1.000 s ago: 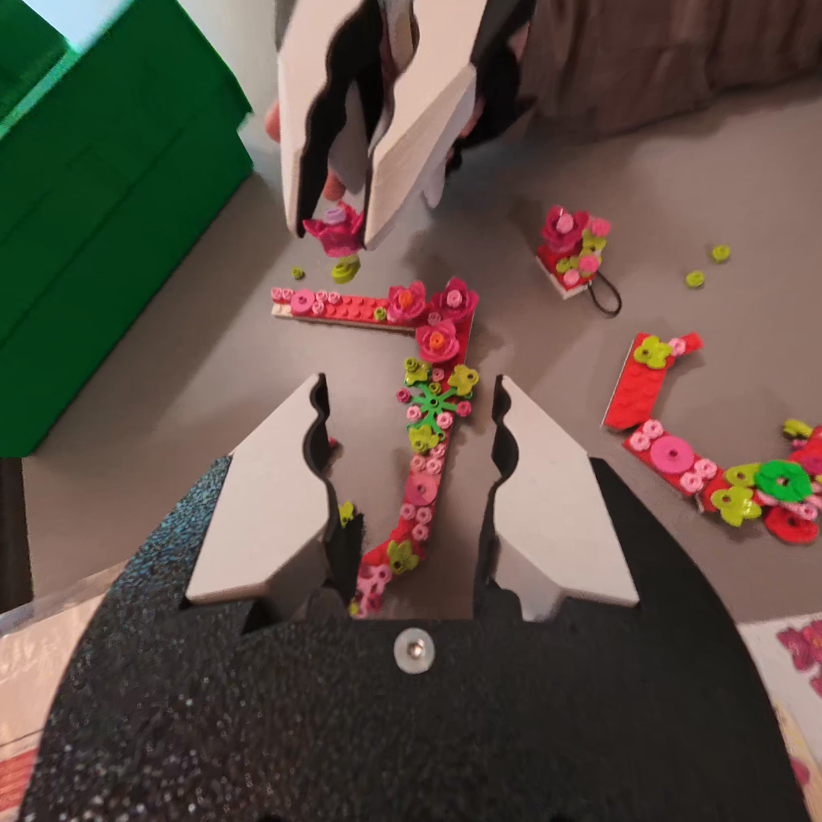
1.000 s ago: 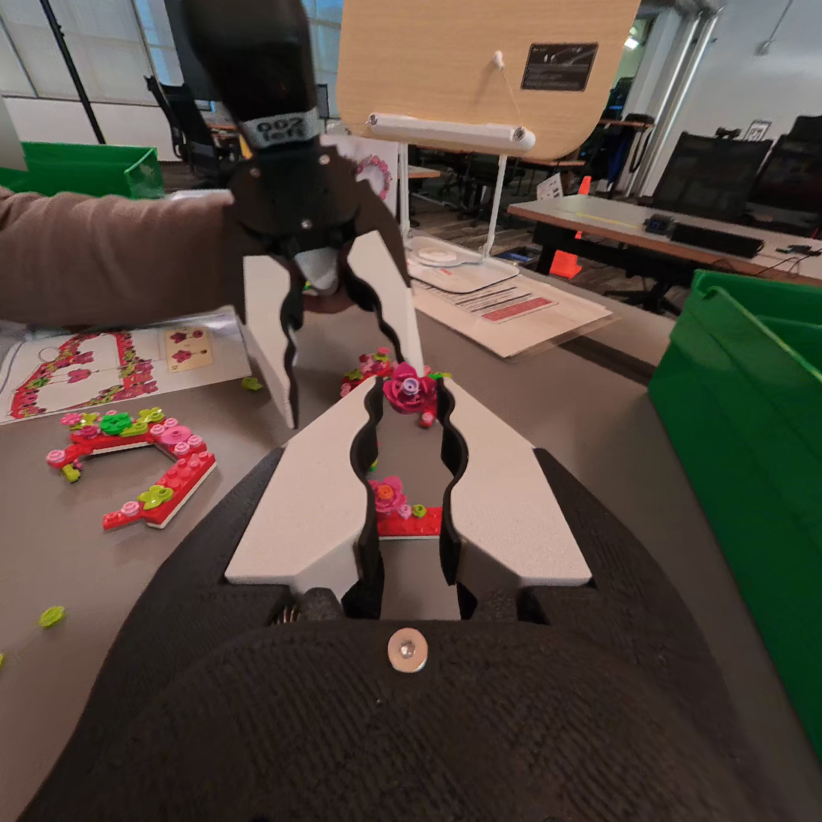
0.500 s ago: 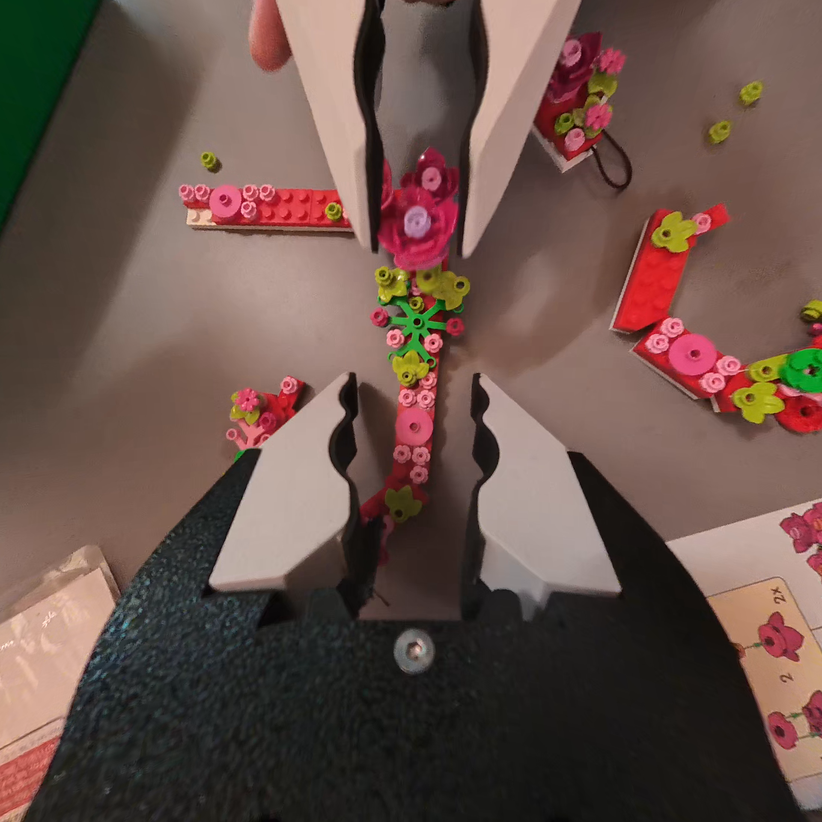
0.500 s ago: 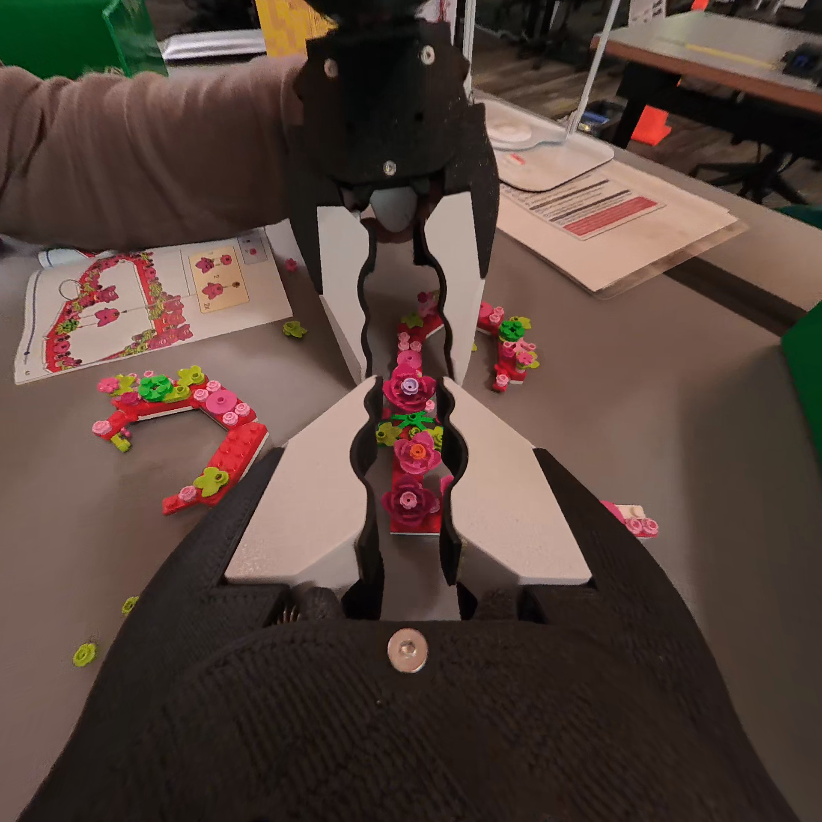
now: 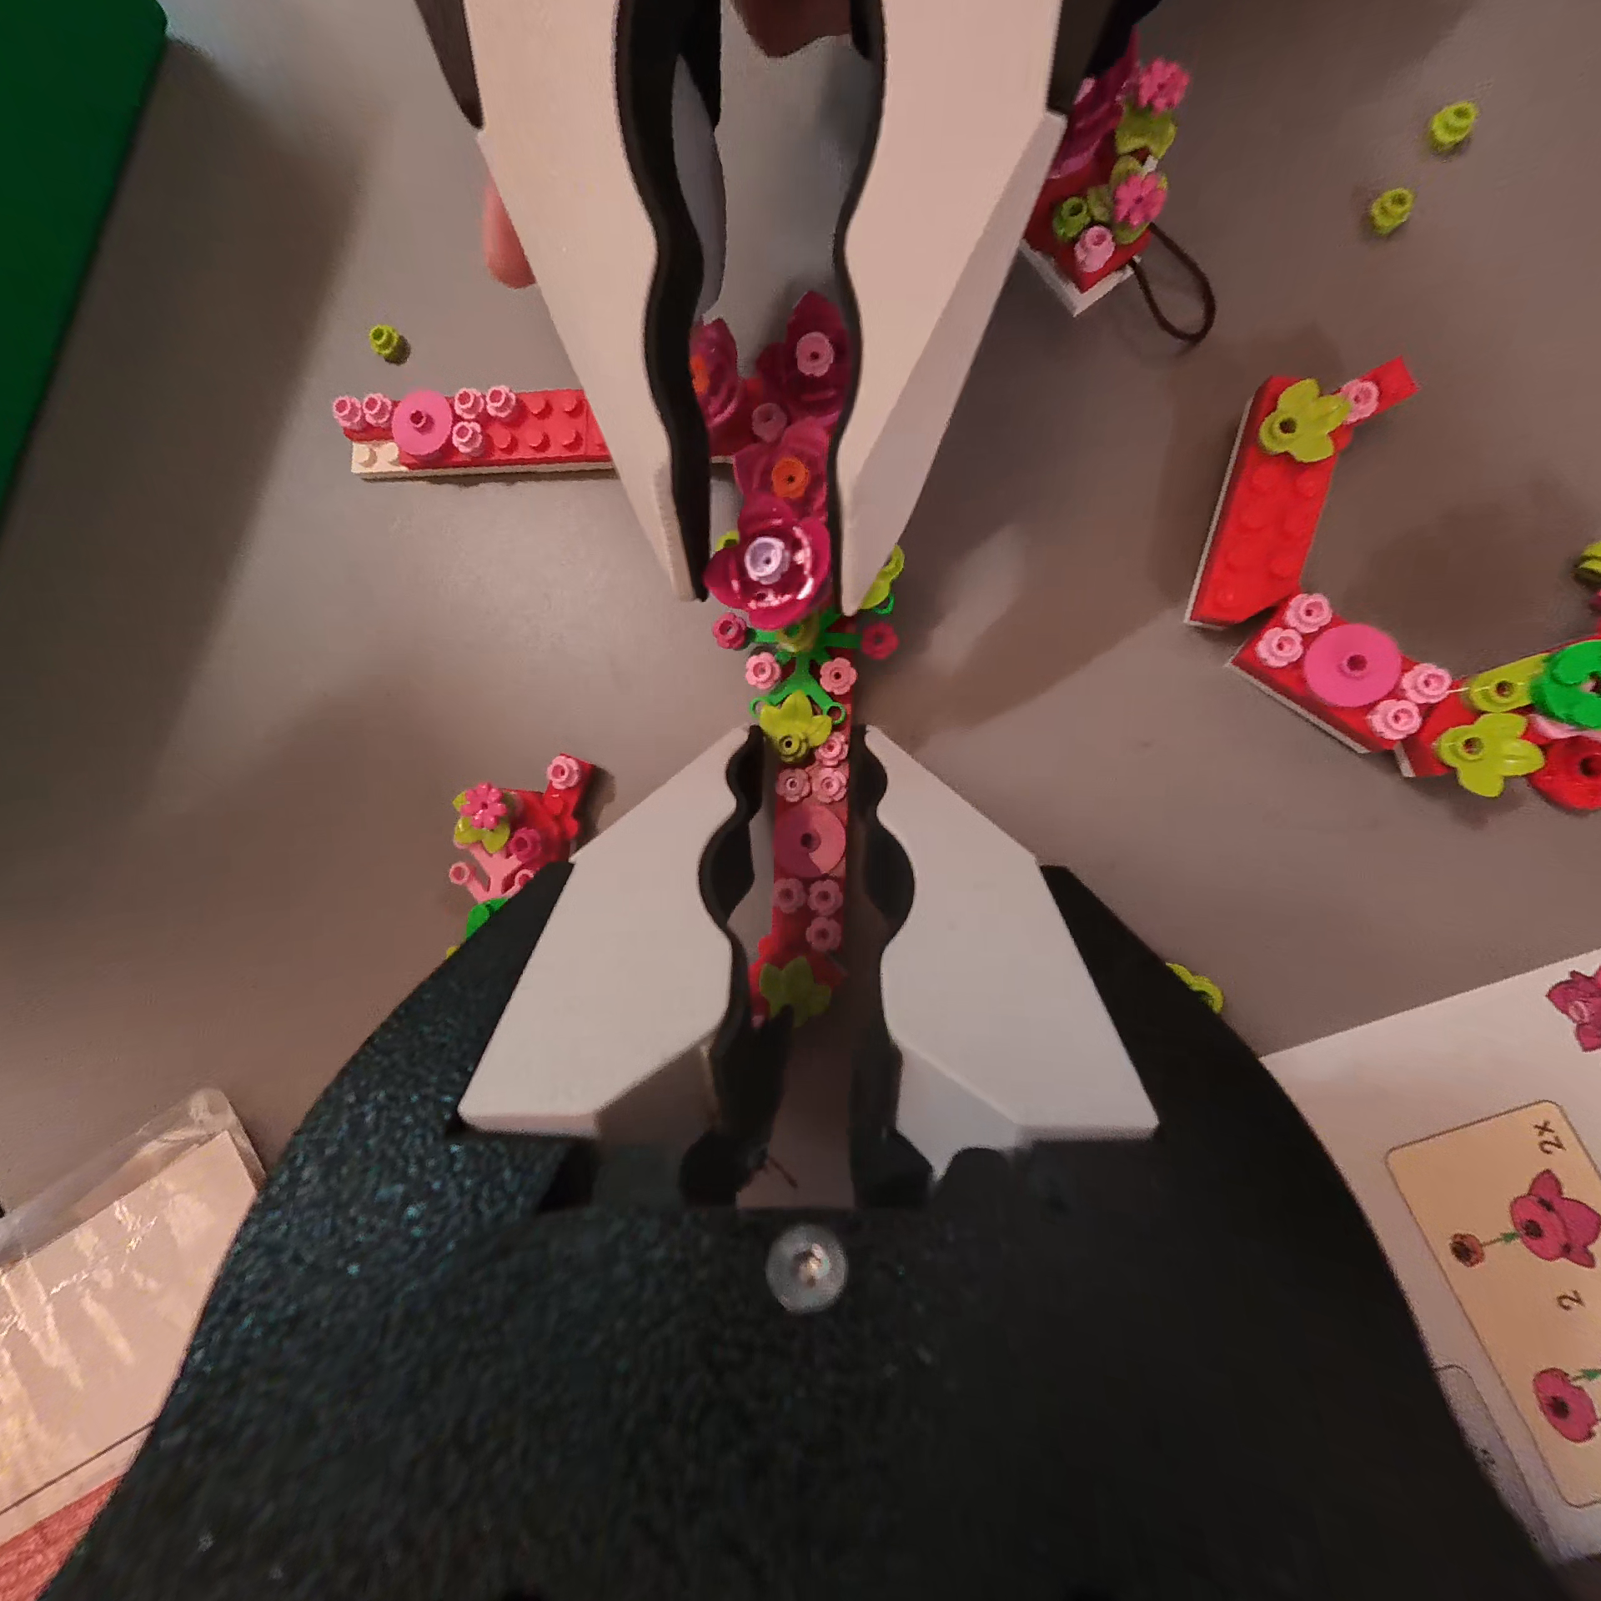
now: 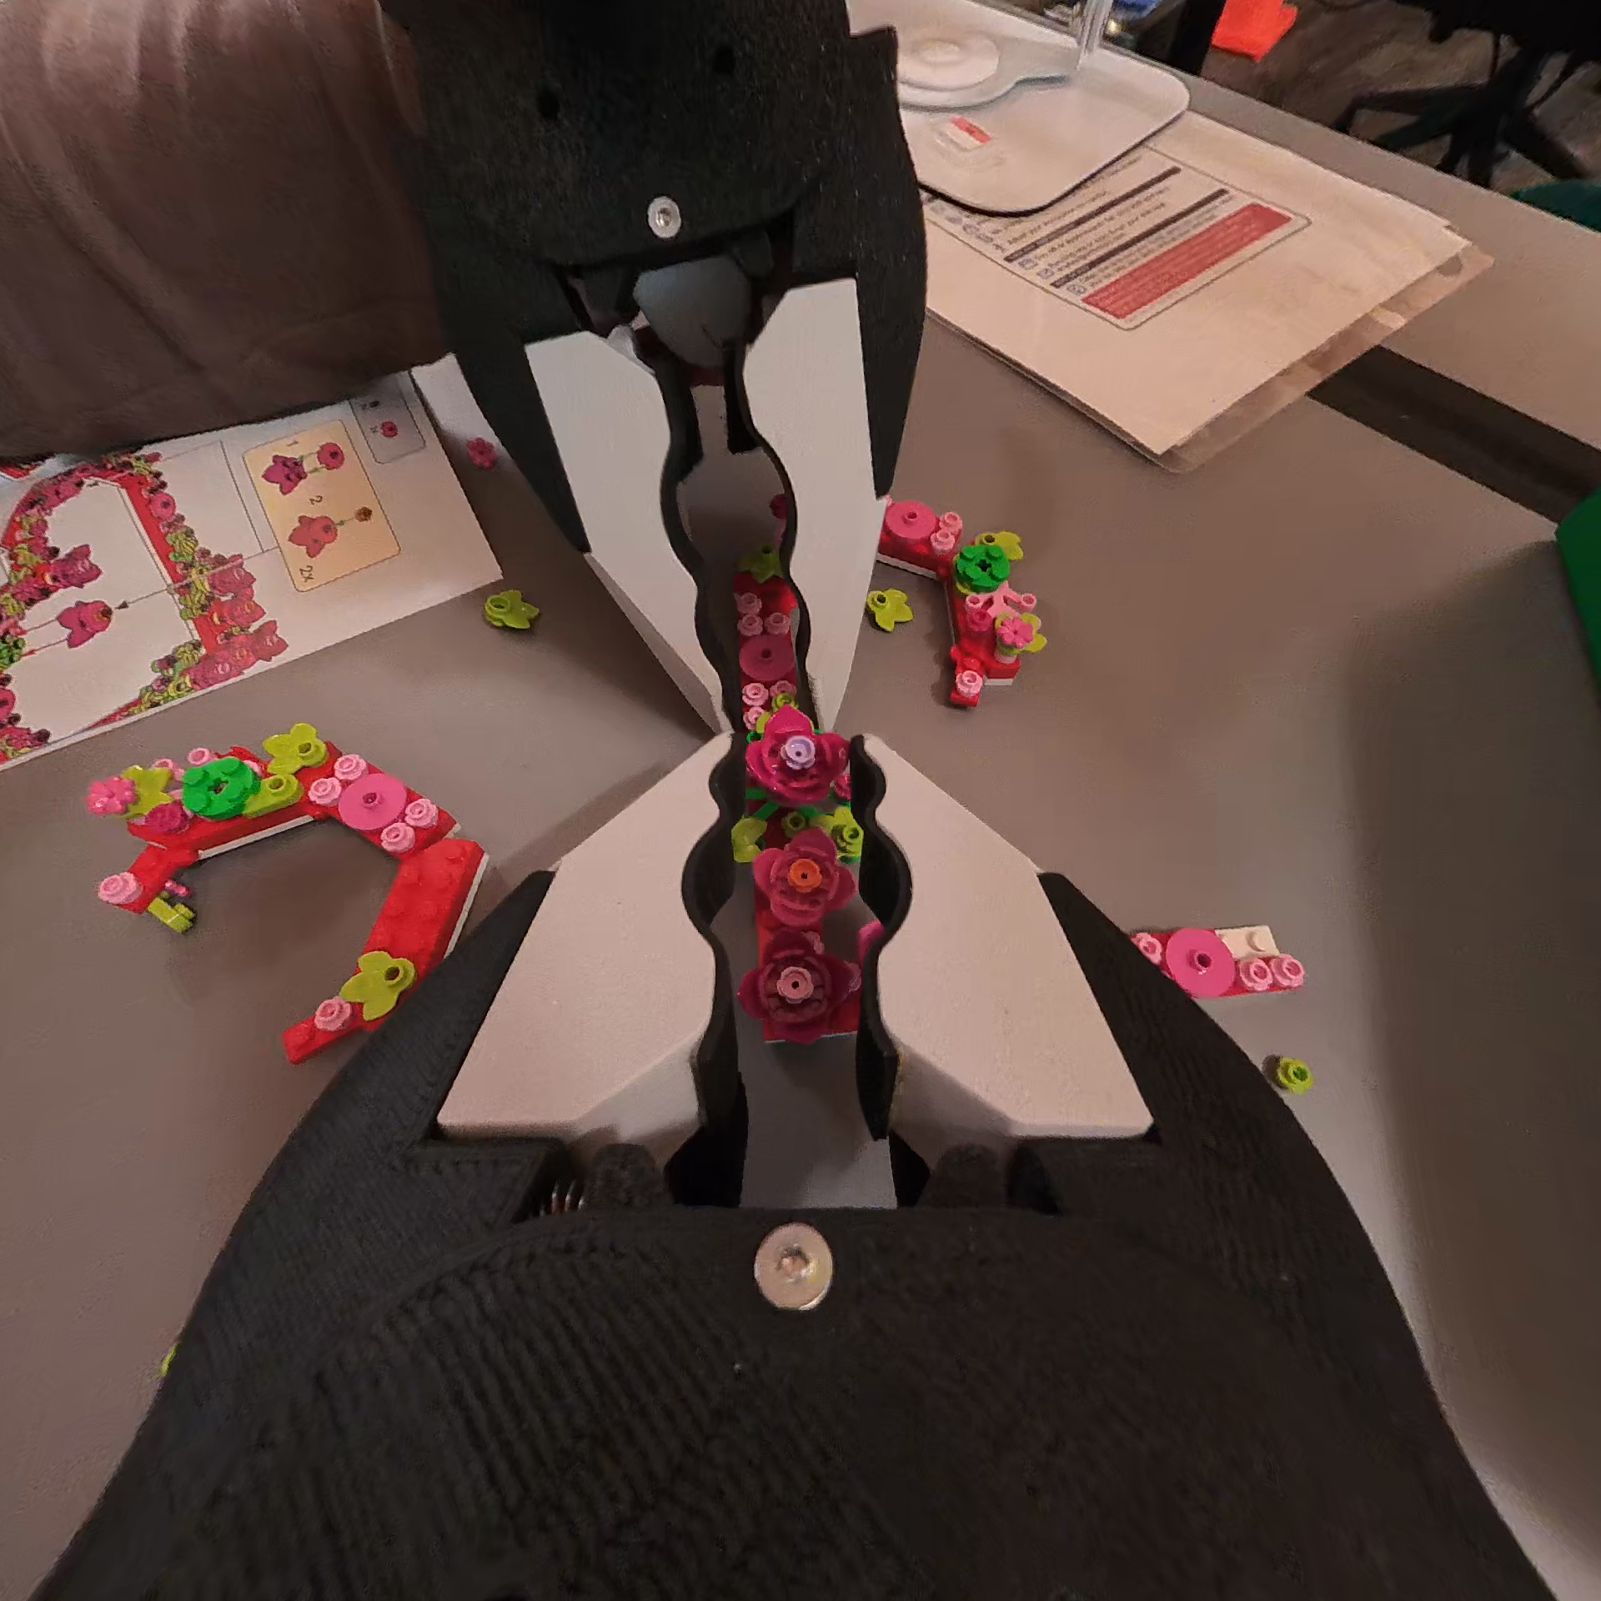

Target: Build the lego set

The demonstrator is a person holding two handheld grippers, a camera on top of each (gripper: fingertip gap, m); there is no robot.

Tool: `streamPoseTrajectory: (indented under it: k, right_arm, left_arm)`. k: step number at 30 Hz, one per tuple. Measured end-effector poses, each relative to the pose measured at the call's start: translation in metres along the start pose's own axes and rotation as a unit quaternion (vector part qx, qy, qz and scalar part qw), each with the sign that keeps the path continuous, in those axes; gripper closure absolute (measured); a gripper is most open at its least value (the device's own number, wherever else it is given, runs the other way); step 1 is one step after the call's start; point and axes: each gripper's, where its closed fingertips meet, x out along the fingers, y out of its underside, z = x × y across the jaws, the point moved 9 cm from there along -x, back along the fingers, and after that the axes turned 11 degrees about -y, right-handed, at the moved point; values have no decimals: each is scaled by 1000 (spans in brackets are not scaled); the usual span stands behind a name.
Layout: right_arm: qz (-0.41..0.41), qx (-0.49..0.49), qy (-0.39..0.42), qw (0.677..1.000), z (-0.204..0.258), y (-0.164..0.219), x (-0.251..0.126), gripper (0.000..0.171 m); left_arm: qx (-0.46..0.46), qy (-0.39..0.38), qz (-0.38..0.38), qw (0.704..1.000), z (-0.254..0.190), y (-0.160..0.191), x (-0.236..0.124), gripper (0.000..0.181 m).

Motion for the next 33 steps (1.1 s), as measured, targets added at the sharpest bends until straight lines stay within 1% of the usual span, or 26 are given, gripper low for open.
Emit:
streamPoseTrajectory:
  k: [1,9,13,16,28,33]
  right_arm:
    - [6,1,6,1000,1,0,0,149]
    - [61,-15,40,997,5,-5,1,149]
    - [77,-6,49,996,7,-7,6,149]
    - [101,-18,65,993,8,-7,10,149]
    - [125,-44,73,989,11,-7,11,149]
    - [149,-66,87,983,13,-9,10,149]
  left_arm:
    - [-2,1,0,1000,0,0,0,164]
    - [-7,8,2,1000,1,0,0,166]
    - [-9,9,5,1000,1,-1,1,167]
    - [-10,10,6,1000,1,-1,1,167]
    - [-22,16,1,1000,2,1,1,167]
    - [-21,16,3,1000,2,0,1,167]
